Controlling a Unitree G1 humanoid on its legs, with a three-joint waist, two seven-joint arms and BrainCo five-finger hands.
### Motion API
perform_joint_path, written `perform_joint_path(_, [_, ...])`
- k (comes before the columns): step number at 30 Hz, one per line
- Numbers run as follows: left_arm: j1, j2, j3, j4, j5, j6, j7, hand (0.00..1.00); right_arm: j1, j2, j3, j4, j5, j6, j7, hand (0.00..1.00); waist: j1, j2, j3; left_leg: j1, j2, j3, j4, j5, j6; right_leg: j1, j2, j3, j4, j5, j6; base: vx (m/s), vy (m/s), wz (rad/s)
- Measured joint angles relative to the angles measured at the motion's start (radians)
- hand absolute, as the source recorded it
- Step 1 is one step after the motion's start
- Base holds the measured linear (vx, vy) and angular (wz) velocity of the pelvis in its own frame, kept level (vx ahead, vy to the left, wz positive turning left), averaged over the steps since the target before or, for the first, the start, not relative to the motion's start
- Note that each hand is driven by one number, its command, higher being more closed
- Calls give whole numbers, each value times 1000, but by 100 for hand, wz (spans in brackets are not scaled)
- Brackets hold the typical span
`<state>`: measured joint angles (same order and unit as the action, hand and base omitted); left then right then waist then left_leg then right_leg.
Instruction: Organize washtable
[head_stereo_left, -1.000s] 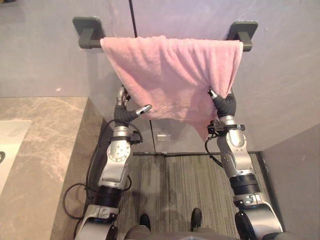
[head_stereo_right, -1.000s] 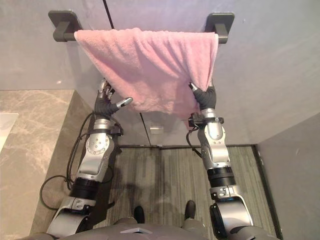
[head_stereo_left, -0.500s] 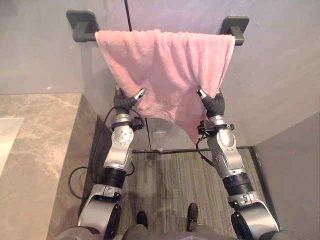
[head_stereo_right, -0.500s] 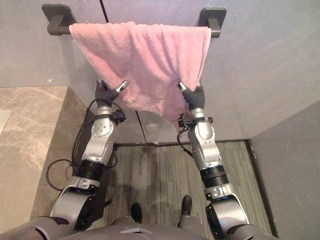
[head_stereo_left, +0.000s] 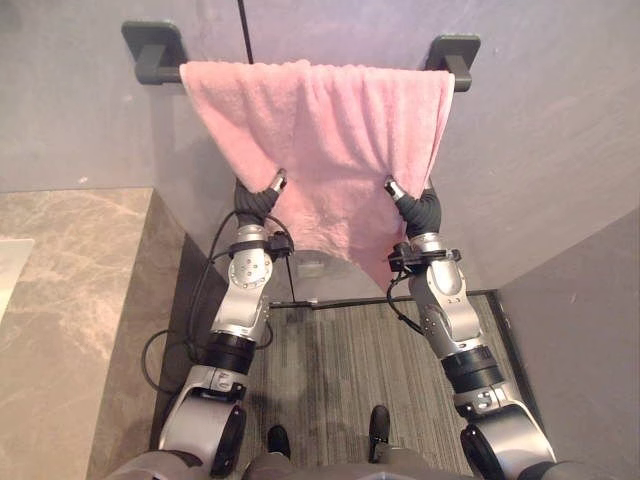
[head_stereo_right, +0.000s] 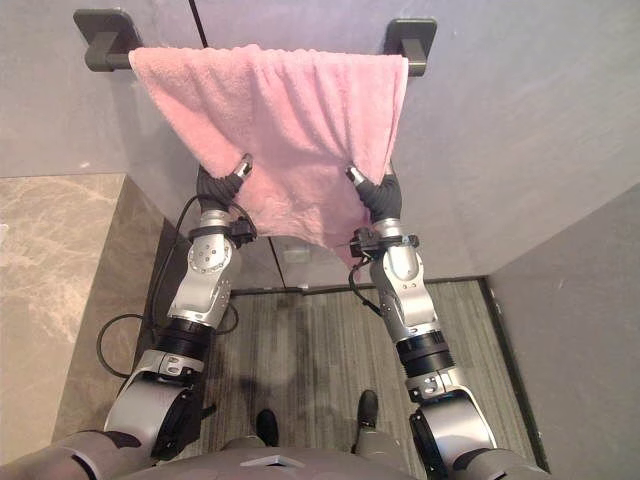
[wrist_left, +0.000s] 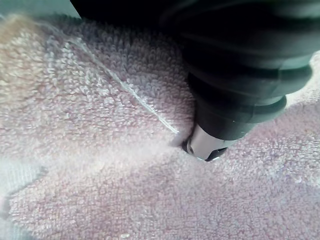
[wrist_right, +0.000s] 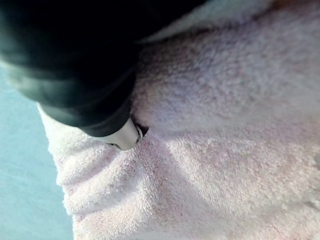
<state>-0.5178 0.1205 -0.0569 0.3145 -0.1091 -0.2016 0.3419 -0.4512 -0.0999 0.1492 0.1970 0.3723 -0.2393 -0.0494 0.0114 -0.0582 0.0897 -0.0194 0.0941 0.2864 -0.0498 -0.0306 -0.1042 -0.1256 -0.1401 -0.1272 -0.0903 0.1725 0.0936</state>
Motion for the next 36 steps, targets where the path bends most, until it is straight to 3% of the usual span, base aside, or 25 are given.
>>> perform_joint_path(7, [3, 2, 17, -25, 56, 0, -23, 100, -7, 0, -33, 21, -24, 5, 2, 100, 9, 0, 0, -4, 0, -7, -2, 10, 4, -1, -1, -1, 0, 11, 0, -30, 0, 3])
perform_joint_path(15, [4, 2, 23, -26, 55, 0, -51, 100, -89, 1, -74, 146, -41, 13, 0, 100, 29, -6, 1, 3, 0, -16, -43, 45, 8, -4, 4, -1, 0, 11, 1, -50, -19, 4])
perform_joint_path(22, [4, 0, 28, 0, 54, 2, -59, 100, -124, 2, -79, 189, -40, 31, -9, 100, 27, -11, -1, 4, 0, -16, -54, 53, 10, -3, 4, 2, 0, 10, 1, -18, -6, 0])
perform_joint_path(23, [4, -1, 29, 0, 54, 2, -59, 100, -134, 2, -84, 205, -40, 34, -10, 0, 27, -12, -1, 4, 1, -16, -54, 55, 9, -2, 5, 2, 0, 10, 1, 0, 0, 0])
perform_joint_path(24, [4, -1, 33, 1, 54, 2, -59, 0, -134, 2, -90, 207, -40, 36, -16, 0, 27, -12, -2, 4, 1, -18, -54, 58, 9, -2, 5, 2, 0, 10, 1, 0, 0, 0])
perform_joint_path(36, [4, 8, 100, 76, -4, 2, -58, 0, -104, 1, -152, 286, -38, 56, -47, 0, 23, -43, -22, -8, 15, -25, -55, 80, -5, -10, 18, 4, 0, 10, 1, -18, -11, 0])
